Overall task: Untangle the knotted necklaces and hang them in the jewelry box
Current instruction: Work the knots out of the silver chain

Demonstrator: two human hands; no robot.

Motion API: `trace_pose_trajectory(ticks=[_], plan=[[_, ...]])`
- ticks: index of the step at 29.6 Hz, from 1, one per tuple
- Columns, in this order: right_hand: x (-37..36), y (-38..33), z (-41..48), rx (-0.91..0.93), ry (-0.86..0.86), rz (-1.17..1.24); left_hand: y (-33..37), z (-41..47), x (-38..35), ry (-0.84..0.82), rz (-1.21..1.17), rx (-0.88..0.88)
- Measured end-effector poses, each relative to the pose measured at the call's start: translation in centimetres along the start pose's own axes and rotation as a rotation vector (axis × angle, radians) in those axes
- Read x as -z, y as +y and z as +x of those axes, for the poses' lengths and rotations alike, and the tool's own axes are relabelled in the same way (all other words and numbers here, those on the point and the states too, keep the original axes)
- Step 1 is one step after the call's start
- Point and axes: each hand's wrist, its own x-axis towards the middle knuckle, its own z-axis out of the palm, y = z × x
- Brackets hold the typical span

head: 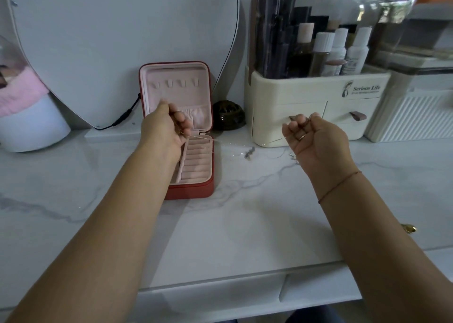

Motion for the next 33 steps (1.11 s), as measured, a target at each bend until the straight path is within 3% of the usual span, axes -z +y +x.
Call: trace_pose_trajectory(ticks=[8, 13, 15, 23, 27, 29, 31, 33], plan=[[0.5, -0.3, 0.5, 0.118, 0.306, -0.058, 0.3, 0.7, 0.9, -0.06, 0.105, -0.036], [0.3, -0.5, -0.1, 0.286, 0.354, -0.413, 0.3, 0.1, 0.6, -0.177, 0.433, -0.12], [0.0, -0.4, -0.5, 0.252, 0.278, -0.527, 0.1, -0.4, 0.4, -0.225, 0.571, -0.169], [-1.4, -1.8, -2.6, 0.145, -0.302, -0.903, -0.7, -1.0, 0.3, -0.197, 1.066, -0.368], [-3.9, -3.3, -3.3, 0.121, -0.499, -0.902, -1.9, -0.5, 0.0, -0.245, 1.373, -0.567], [-5.4, -3.7, -3.3, 0.107, -0.568, -0.856, -1.8, -1.2, -0.6, -0.472, 1.321, -0.567], [-6.9, -3.9, -3.1, 0.124, -0.585, -0.833, -2.0, -2.4, -1.1, -0.798, 1.26, -0.41], [-8.2, -4.0, -3.0, 0.15, -0.585, -0.811, -3.0, -3.1, -1.1, -0.969, 1.287, -0.339]])
